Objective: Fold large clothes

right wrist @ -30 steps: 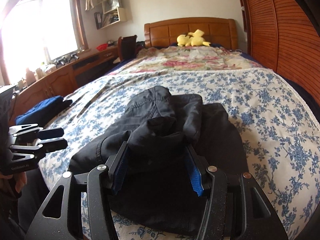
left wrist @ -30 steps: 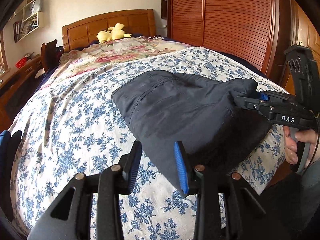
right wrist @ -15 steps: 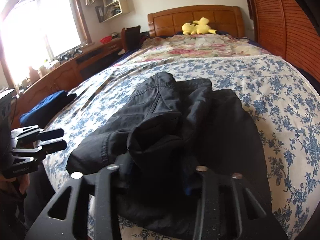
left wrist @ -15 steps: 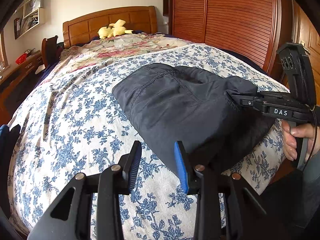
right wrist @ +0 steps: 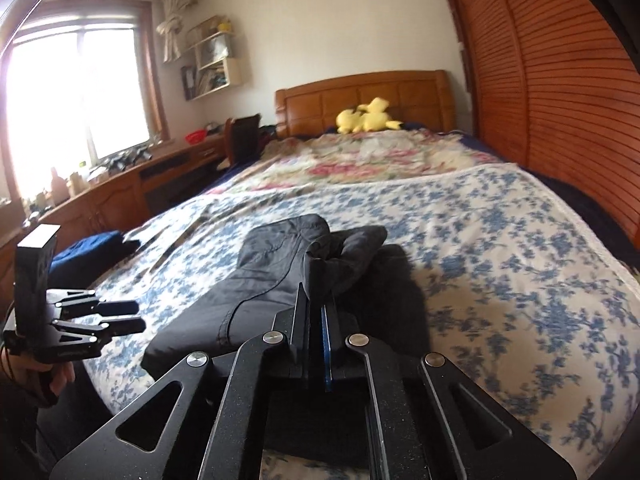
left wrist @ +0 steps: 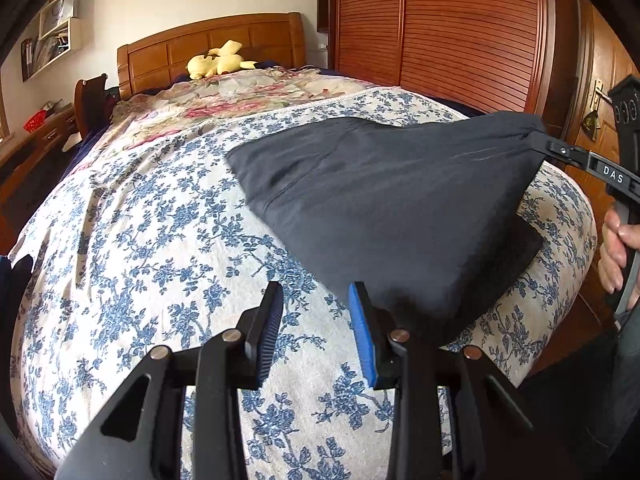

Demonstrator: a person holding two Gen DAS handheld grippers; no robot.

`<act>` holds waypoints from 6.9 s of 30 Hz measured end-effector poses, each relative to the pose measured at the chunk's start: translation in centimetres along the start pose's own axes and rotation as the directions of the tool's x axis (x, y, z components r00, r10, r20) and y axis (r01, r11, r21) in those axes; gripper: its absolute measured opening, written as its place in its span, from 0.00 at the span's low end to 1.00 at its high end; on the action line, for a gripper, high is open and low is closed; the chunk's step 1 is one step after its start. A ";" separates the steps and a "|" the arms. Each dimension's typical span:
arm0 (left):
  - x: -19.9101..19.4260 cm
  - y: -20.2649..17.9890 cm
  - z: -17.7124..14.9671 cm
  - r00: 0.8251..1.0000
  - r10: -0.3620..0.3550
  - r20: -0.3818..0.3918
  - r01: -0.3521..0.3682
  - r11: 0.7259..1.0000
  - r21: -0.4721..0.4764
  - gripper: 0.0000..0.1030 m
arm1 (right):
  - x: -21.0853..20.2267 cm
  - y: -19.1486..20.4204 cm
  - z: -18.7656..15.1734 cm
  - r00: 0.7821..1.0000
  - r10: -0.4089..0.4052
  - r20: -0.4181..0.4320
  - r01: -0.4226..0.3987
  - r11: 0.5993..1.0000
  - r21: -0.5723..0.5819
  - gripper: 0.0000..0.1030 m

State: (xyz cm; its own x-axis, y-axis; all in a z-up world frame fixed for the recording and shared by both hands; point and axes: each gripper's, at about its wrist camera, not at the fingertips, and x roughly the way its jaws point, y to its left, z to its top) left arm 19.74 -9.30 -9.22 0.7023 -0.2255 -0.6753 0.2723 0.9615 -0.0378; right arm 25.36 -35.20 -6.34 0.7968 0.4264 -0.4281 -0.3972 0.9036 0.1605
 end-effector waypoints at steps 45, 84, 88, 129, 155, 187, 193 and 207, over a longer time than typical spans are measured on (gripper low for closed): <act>-0.4 3.0 -1.8 0.999 -0.041 0.031 0.043 0.998 -0.054 0.31 | 9.6 8.1 -4.6 0.944 0.084 -0.320 -0.135 0.981 -0.139 0.42; 17.3 9.3 11.0 0.996 -0.082 -0.041 0.083 0.996 0.030 0.35 | 2.5 -2.8 -7.7 0.906 -0.277 -0.319 0.295 0.956 0.008 0.51; 19.2 10.1 11.8 0.995 -0.075 -0.060 0.075 0.997 0.007 0.36 | 4.2 -2.6 -8.2 0.905 -0.263 -0.335 0.279 0.960 0.000 0.51; 22.3 9.2 13.7 0.994 -0.079 -0.073 0.077 0.997 -0.029 0.11 | 5.4 -2.8 -8.0 0.964 -0.103 -0.245 0.129 0.987 0.094 0.08; 17.9 -23.8 25.5 0.954 -0.258 0.152 0.218 0.946 0.240 0.03 | -11.6 -18.6 0.3 0.926 -0.361 0.112 0.351 0.931 0.096 0.01; 8.9 -25.2 21.0 0.910 -0.397 0.118 0.342 0.881 0.326 0.33 | -15.7 -19.7 2.9 0.807 -0.585 0.075 0.587 0.810 0.000 0.42; 6.4 -22.9 18.4 0.913 -0.388 0.127 0.321 0.875 0.363 0.38 | -10.2 -21.5 1.1 0.815 -0.573 -0.088 0.575 0.818 -0.013 0.42; 0.6 -16.6 15.4 0.920 -0.355 0.166 0.292 0.903 0.316 0.50 | -9.4 -27.4 -3.3 0.694 -0.657 -0.294 0.702 0.708 0.073 0.42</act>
State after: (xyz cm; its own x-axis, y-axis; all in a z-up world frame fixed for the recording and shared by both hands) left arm 25.80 -27.77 2.36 0.6585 -0.5753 -0.4851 0.6585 0.7526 0.0014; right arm 27.25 -64.11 -9.69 0.6797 -0.3108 -0.6644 0.3112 0.9424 -0.1225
